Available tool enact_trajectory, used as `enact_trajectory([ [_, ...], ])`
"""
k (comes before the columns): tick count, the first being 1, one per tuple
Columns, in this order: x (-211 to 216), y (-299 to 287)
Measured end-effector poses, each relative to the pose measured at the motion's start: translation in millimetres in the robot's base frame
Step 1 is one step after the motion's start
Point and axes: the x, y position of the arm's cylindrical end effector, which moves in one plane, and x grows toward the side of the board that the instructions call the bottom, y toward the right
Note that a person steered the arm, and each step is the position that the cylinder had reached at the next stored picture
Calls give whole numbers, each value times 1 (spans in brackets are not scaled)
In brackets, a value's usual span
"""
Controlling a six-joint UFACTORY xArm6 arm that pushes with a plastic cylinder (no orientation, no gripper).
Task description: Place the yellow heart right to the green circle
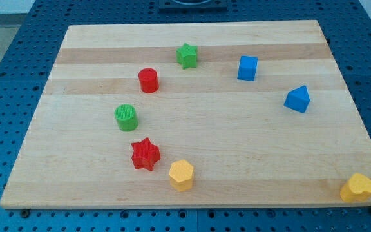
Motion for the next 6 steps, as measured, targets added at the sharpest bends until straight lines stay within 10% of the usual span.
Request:
enact_trajectory([
  [6,3,-159],
])
